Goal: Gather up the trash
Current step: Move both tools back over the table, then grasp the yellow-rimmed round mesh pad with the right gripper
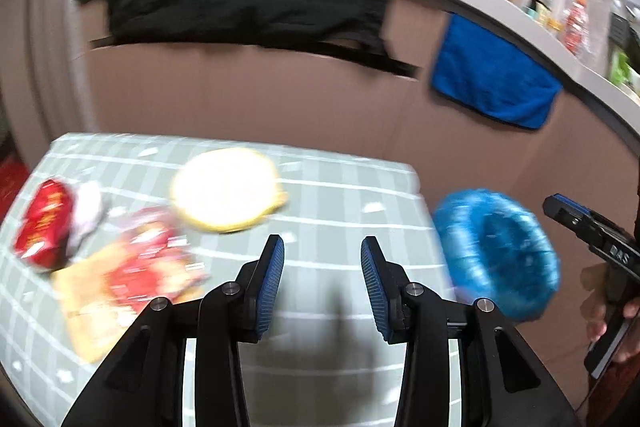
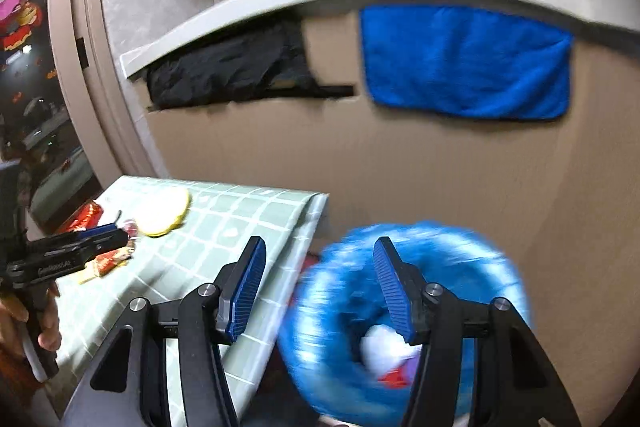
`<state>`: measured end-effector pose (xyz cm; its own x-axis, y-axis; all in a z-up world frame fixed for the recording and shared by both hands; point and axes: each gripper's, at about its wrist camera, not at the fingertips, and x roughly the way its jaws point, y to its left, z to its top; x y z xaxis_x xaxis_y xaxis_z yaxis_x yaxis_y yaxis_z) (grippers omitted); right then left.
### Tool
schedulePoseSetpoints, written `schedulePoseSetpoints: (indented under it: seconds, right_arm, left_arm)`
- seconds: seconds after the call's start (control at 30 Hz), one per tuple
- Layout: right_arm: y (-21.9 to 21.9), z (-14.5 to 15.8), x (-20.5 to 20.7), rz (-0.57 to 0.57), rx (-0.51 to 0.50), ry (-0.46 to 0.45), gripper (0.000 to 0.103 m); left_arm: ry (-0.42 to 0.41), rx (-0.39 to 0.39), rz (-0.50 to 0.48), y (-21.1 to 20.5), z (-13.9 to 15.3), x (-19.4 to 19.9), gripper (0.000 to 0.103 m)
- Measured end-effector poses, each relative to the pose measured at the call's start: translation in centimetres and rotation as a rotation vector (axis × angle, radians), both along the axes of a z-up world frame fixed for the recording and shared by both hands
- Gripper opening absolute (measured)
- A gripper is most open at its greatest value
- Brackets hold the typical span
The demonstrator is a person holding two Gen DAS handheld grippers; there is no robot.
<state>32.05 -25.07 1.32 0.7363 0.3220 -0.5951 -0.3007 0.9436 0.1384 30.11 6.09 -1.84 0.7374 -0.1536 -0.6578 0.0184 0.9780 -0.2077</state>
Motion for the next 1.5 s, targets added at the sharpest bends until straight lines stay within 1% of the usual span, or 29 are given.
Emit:
schedulePoseSetpoints:
  seconds: [0.07, 0.1, 0.13, 0.17, 0.2, 0.23, 0.3, 0.37, 0.43, 0.53, 0.63, 0.73, 0.77, 0.8, 0.83, 0.87, 0.9, 0.93, 0.97, 1.0, 1.03, 1.1, 1.2, 1.27, 1.37, 1.43, 1.5]
  right_arm:
    - [3.3, -0.8, 1.3, 0.015, 0.000, 0.062, 0.052]
    - [5.4, -1.2, 2.0, 0.048, 0.006, 0.093, 0.052]
    - [6.7, -1.6, 2.4, 0.086, 0.013, 0.112, 0.052]
    - [8.6, -2.2, 3.0, 0.167, 0.025, 0.139, 0.051]
    - [10.8, -2.8, 3.6, 0.264, 0.039, 0.156, 0.047]
    - [12.4, -3.2, 4.1, 0.309, 0.045, 0.160, 0.041]
    - [15.2, -4.0, 5.1, 0.345, 0.043, 0.177, 0.041]
    - [18.5, -4.8, 6.6, 0.391, 0.034, 0.199, 0.041]
    - [21.5, -5.6, 8.1, 0.419, 0.014, 0.205, 0.041]
    - [24.7, -7.2, 11.1, 0.427, -0.015, 0.224, 0.041]
    - [26.5, -8.8, 13.9, 0.400, -0.034, 0.240, 0.041]
    - [27.8, -10.4, 16.0, 0.374, -0.050, 0.263, 0.041]
    - [28.1, -10.7, 16.1, 0.375, -0.042, 0.261, 0.043]
    - [28.4, -10.8, 16.0, 0.380, -0.035, 0.250, 0.050]
    - [28.7, -10.8, 15.7, 0.395, -0.038, 0.243, 0.063]
    - [29.3, -10.8, 15.3, 0.419, -0.056, 0.238, 0.068]
    - [30.0, -10.9, 15.0, 0.431, -0.089, 0.228, 0.069]
    - [30.7, -10.9, 14.6, 0.437, -0.135, 0.208, 0.064]
    - [31.1, -10.8, 14.2, 0.448, -0.151, 0.197, 0.057]
    - [31.2, -10.6, 13.9, 0.453, -0.153, 0.193, 0.046]
    - [31.2, -10.3, 13.6, 0.454, -0.144, 0.202, 0.025]
    - [30.7, -9.5, 13.0, 0.466, -0.111, 0.217, 0.014]
    - [29.5, -7.2, 11.1, 0.480, -0.089, 0.173, 0.011]
    - [28.0, -5.0, 9.3, 0.487, -0.069, 0.137, 0.010]
    - [25.7, -2.4, 7.1, 0.473, -0.076, 0.086, 0.010]
    - [24.2, -0.9, 5.5, 0.450, -0.111, 0.045, 0.010]
    - [23.2, 0.3, 3.9, 0.408, -0.190, -0.007, 0.010]
  left_arm:
    - [0.004, 0.002, 0.047, 3.3, -0.3, -0.7, 0.041]
    - [0.006, 0.002, 0.064, 4.5, -0.5, -1.0, 0.041]
    - [0.009, -0.002, 0.081, 6.0, -0.5, -1.2, 0.041]
    - [0.008, -0.007, 0.096, 7.3, -0.5, -1.5, 0.041]
    - [0.004, -0.010, 0.112, 8.5, -0.5, -1.9, 0.041]
    - [-0.002, -0.009, 0.133, 10.2, -0.5, -2.4, 0.041]
    - [-0.003, 0.000, 0.162, 12.4, -0.6, -3.1, 0.041]
    - [0.016, -0.003, 0.195, 15.0, -1.0, -3.6, 0.041]
    - [0.040, -0.030, 0.220, 17.7, -1.7, -4.2, 0.041]
    - [0.059, -0.055, 0.234, 20.0, -2.2, -4.7, 0.041]
    - [0.060, -0.068, 0.232, 21.4, -2.5, -5.1, 0.041]
    - [0.058, -0.073, 0.208, 22.0, -2.7, -5.2, 0.041]
    - [0.057, -0.073, 0.200, 22.1, -2.8, -5.3, 0.041]
    - [0.057, -0.073, 0.193, 22.1, -2.9, -5.4, 0.041]
    - [0.057, -0.076, 0.185, 22.0, -3.0, -5.3, 0.041]
    - [0.059, -0.078, 0.180, 22.0, -3.1, -5.3, 0.041]
    - [0.062, -0.082, 0.177, 22.1, -3.2, -5.3, 0.041]
    - [0.066, -0.090, 0.178, 22.1, -3.4, -5.3, 0.041]
    - [0.069, -0.097, 0.178, 22.0, -3.5, -5.3, 0.041]
    - [0.071, -0.104, 0.178, 21.9, -3.6, -5.4, 0.041]
    - [0.072, -0.107, 0.177, 21.8, -3.6, -5.6, 0.041]
    - [0.073, -0.106, 0.179, 21.7, -3.6, -5.9, 0.041]
    - [0.072, -0.111, 0.182, 21.6, -3.5, -6.4, 0.041]
    - [0.075, -0.116, 0.176, 21.3, -3.6, -6.6, 0.041]
    - [0.081, -0.129, 0.163, 20.6, -3.7, -6.8, 0.041]
    - [0.086, -0.141, 0.150, 19.9, -4.0, -6.8, 0.041]
    - [0.089, -0.153, 0.134, 19.1, -4.1, -6.8, 0.041]
